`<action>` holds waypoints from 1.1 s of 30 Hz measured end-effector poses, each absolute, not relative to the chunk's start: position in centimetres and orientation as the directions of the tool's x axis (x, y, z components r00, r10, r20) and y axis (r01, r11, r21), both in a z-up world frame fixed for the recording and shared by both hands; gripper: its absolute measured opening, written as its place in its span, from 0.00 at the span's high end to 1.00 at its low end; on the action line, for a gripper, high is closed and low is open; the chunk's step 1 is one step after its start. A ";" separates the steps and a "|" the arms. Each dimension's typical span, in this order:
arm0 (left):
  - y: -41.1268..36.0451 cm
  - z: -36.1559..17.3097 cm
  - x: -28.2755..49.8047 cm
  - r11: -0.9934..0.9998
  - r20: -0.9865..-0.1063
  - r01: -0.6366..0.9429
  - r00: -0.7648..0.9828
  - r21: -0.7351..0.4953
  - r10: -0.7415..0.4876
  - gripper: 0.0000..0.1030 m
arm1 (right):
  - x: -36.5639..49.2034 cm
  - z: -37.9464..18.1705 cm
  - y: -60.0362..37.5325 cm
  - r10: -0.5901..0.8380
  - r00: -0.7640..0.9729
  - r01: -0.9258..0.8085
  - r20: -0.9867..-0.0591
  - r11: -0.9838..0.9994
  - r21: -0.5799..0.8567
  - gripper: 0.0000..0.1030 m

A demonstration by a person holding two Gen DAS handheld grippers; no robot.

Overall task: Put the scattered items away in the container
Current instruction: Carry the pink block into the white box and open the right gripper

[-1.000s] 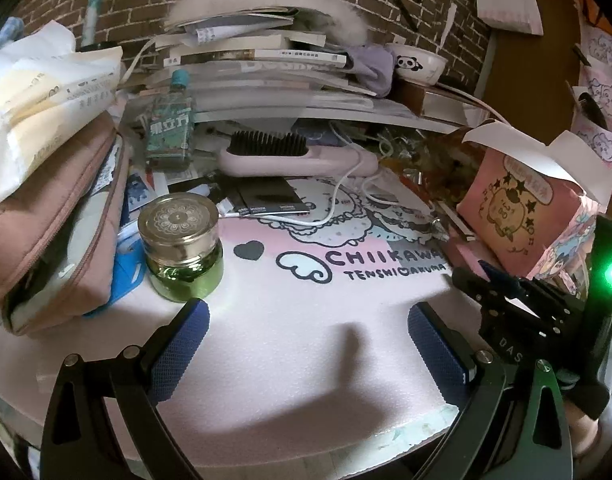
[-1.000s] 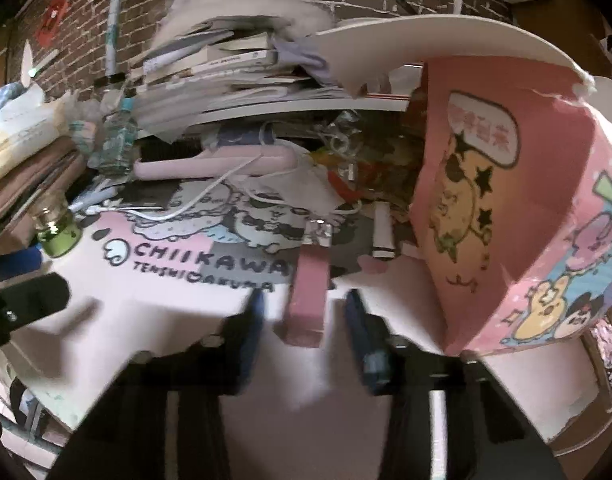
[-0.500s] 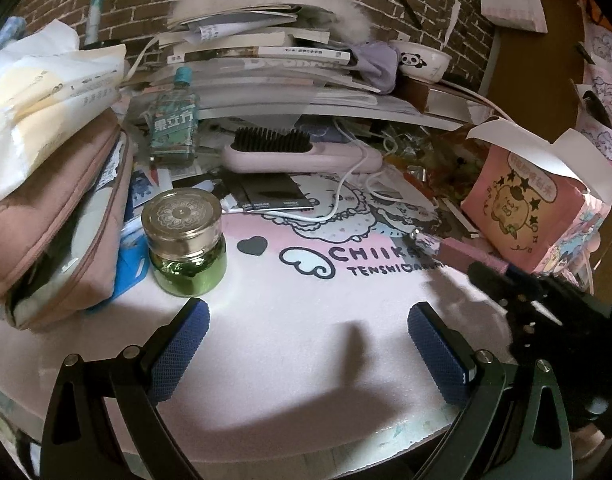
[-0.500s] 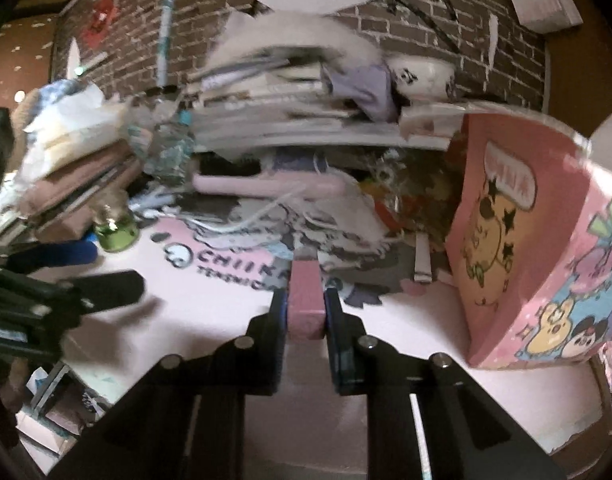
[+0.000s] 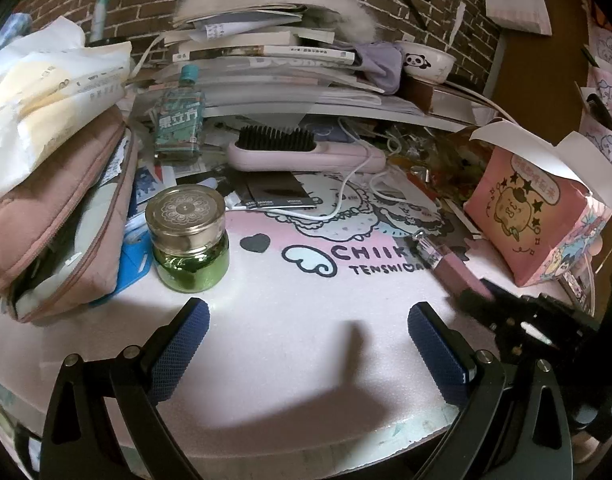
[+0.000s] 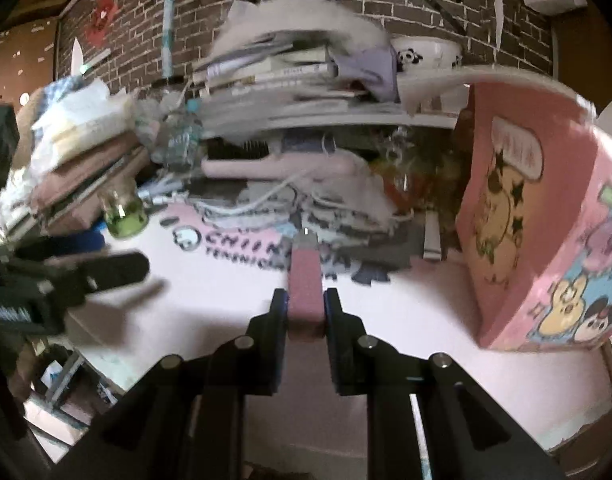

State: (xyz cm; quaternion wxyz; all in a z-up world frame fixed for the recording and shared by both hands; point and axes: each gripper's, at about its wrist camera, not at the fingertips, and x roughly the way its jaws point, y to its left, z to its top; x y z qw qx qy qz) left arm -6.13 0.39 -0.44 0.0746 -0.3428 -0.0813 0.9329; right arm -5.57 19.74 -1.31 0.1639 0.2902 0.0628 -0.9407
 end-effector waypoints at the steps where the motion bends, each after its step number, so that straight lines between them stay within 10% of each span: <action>1: 0.4 -0.4 -6.1 -0.976 -0.628 -0.083 -0.753 -0.203 0.195 0.03 | -5.6 -1.5 19.8 -0.275 -0.773 0.347 -0.571 -0.938 -0.019 0.85; 33: 0.3 -0.3 -6.5 -0.974 -0.622 -0.078 -0.758 -0.211 0.196 0.03 | -5.1 3.1 19.0 -0.337 -0.817 0.422 -0.468 -0.902 -0.087 0.86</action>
